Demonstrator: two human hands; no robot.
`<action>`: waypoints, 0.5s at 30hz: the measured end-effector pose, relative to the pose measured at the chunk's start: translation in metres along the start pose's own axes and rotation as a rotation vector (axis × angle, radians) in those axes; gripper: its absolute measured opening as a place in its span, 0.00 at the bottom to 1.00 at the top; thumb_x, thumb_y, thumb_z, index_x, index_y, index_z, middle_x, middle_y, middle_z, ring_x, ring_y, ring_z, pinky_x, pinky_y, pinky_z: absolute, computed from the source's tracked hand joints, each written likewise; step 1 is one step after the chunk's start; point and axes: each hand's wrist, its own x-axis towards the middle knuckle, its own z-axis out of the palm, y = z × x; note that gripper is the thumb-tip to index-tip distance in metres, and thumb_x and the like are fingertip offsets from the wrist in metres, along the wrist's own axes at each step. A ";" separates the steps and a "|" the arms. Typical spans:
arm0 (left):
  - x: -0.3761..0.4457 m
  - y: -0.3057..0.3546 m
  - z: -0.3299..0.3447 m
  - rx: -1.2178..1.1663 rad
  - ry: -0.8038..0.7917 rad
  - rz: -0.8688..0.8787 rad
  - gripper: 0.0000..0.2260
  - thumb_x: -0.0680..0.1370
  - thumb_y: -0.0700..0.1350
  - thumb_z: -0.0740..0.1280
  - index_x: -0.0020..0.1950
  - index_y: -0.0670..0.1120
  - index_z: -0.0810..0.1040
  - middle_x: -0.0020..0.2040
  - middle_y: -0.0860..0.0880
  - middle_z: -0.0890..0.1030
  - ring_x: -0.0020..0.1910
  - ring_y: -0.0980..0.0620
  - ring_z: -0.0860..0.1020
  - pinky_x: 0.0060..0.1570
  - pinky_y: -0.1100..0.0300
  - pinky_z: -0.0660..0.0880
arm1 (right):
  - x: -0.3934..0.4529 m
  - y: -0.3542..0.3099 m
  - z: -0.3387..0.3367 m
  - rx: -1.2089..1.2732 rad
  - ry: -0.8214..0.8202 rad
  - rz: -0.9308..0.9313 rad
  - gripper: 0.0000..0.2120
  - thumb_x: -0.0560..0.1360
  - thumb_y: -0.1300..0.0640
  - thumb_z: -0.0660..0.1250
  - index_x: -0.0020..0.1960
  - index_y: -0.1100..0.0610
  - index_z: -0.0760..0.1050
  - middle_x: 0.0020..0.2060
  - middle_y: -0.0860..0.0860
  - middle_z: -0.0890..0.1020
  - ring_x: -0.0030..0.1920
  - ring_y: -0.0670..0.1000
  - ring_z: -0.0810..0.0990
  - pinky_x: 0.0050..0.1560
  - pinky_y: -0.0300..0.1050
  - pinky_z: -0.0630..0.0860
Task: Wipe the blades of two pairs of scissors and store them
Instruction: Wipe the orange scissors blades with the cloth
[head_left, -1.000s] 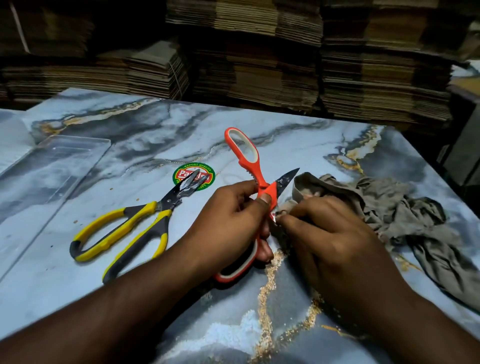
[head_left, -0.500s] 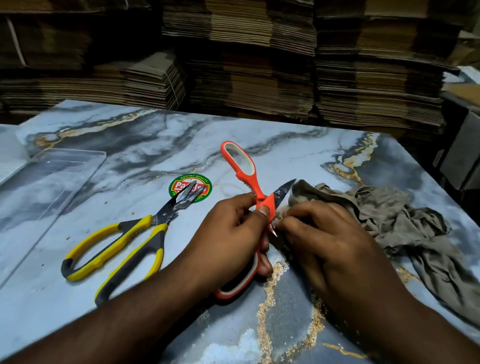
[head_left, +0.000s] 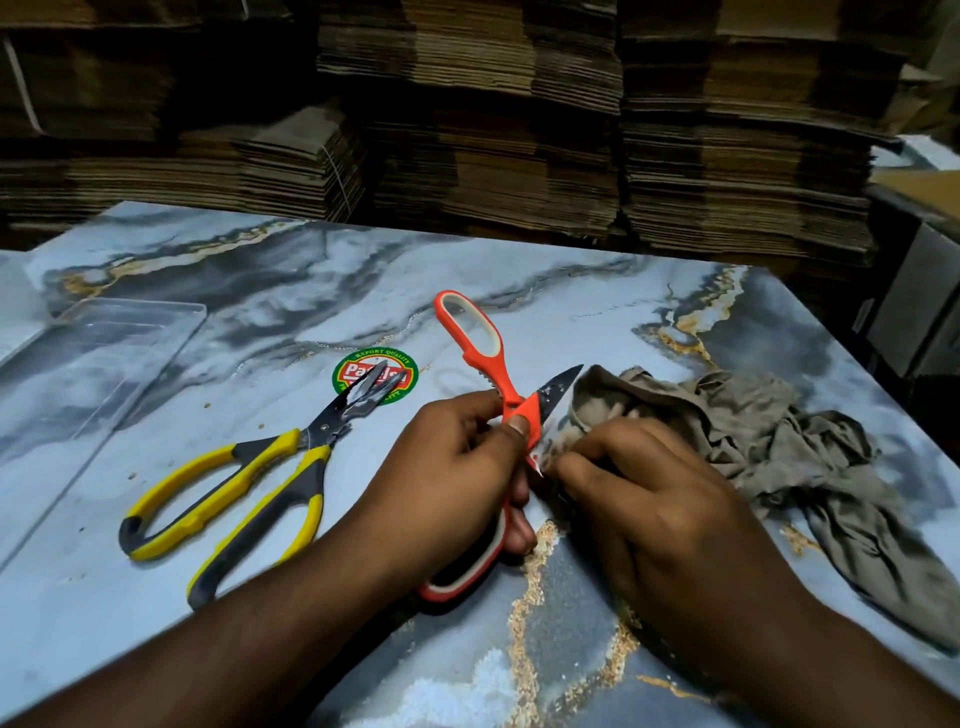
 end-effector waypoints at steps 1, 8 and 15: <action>0.001 0.000 0.000 0.006 0.001 0.004 0.10 0.87 0.45 0.61 0.54 0.41 0.79 0.31 0.44 0.77 0.25 0.40 0.80 0.32 0.48 0.79 | -0.001 -0.001 -0.002 -0.008 -0.002 -0.002 0.07 0.81 0.62 0.70 0.57 0.61 0.83 0.50 0.55 0.80 0.48 0.59 0.78 0.46 0.52 0.76; 0.000 -0.003 -0.001 0.079 -0.010 0.018 0.11 0.88 0.45 0.61 0.52 0.39 0.76 0.32 0.44 0.78 0.25 0.40 0.80 0.30 0.48 0.79 | -0.002 -0.003 0.001 -0.032 0.000 -0.028 0.10 0.84 0.59 0.66 0.59 0.62 0.83 0.51 0.56 0.81 0.50 0.59 0.78 0.49 0.51 0.76; 0.006 -0.003 0.000 0.070 -0.010 0.010 0.10 0.87 0.44 0.61 0.55 0.38 0.77 0.31 0.45 0.77 0.26 0.40 0.80 0.32 0.50 0.79 | 0.008 -0.001 0.000 0.003 -0.005 -0.003 0.11 0.83 0.61 0.63 0.59 0.60 0.83 0.51 0.54 0.80 0.49 0.57 0.77 0.48 0.49 0.75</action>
